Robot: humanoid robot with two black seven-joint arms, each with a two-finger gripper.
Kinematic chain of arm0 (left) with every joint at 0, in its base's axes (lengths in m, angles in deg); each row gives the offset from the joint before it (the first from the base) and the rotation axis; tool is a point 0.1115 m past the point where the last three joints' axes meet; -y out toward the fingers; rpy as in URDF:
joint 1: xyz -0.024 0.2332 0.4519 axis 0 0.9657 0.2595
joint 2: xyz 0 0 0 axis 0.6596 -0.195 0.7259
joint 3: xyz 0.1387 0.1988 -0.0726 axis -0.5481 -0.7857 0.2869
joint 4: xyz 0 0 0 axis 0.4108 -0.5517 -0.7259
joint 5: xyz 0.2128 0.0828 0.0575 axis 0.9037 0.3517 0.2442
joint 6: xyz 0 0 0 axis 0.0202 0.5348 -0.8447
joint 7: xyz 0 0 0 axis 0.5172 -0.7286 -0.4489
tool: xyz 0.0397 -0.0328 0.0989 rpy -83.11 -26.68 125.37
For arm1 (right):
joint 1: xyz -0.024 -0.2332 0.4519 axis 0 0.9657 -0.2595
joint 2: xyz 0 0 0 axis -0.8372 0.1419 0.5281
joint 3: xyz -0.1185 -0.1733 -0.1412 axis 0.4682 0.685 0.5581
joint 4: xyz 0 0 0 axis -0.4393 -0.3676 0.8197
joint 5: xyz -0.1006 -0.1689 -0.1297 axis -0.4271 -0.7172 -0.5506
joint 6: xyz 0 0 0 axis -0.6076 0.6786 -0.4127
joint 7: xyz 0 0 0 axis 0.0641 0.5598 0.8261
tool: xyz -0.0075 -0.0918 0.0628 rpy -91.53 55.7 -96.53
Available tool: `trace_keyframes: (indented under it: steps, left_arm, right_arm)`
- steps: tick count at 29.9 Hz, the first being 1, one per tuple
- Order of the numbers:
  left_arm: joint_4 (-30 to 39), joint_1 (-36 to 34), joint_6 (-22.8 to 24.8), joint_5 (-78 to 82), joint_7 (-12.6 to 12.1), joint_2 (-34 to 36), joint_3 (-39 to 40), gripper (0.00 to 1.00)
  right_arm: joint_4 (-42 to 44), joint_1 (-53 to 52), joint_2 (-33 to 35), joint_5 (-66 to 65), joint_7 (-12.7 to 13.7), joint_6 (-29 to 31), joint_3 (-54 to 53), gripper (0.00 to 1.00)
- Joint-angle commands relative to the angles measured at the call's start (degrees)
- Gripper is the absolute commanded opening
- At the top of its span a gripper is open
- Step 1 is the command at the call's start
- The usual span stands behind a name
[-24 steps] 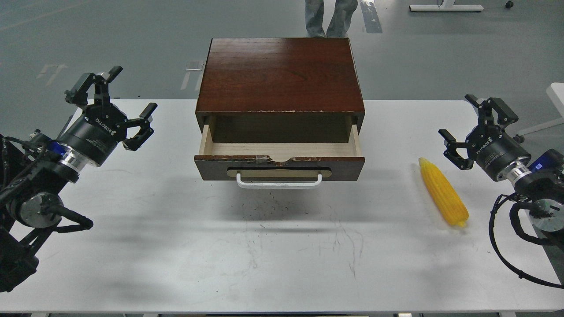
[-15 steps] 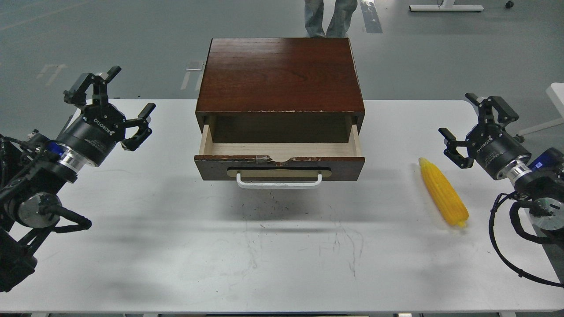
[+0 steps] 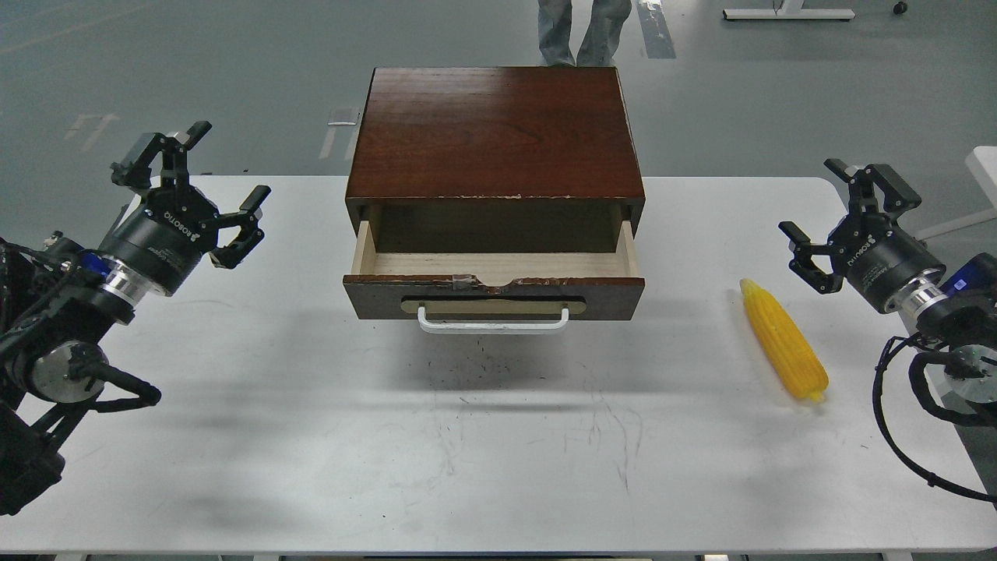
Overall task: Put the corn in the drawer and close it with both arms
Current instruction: 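Move the right gripper outward and lower it toward the yellow corn, then close the right gripper around the middle of the yellow corn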
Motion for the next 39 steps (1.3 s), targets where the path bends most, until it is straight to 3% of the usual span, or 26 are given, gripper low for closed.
trace_keyframes:
  steps: [1, 7, 13, 16, 25, 39]
  left_arm:
    - [0.19, -0.07, 0.00, 0.02, 0.54, -0.37, 0.02, 1.00]
    - [0.36, -0.16, 0.00, 0.02, 1.16, -0.29, 0.02, 1.00]
    - [0.80, -0.16, 0.00, 0.02, 1.33, -0.38, 0.02, 1.00]
    - [0.89, -0.07, 0.00, 0.02, 1.33, -0.38, 0.02, 1.00]
    - [2.03, 0.01, 0.00, 0.02, 1.33, -0.38, 0.02, 1.00]
    - [2.03, 0.01, 0.00, 0.02, 1.33, -0.46, 0.02, 1.00]
  right_arm:
    - [-3.24, -2.83, 5.31, -9.56, 0.00, -0.01, 0.04, 1.00]
    - [-4.92, -6.09, 11.29, -35.29, 0.00, -0.01, 0.04, 1.00]
    - [-4.92, -6.62, 12.36, -61.33, 0.00, -0.01, 0.12, 1.00]
    - [-4.92, -6.10, 12.18, -67.06, 0.00, -0.32, 1.17, 1.00]
    - [-3.61, -11.45, 5.59, -72.62, 0.00, -8.75, 19.61, 1.00]
    - [-1.85, -11.90, 2.42, -72.71, 0.00, -9.64, 24.55, 0.93]
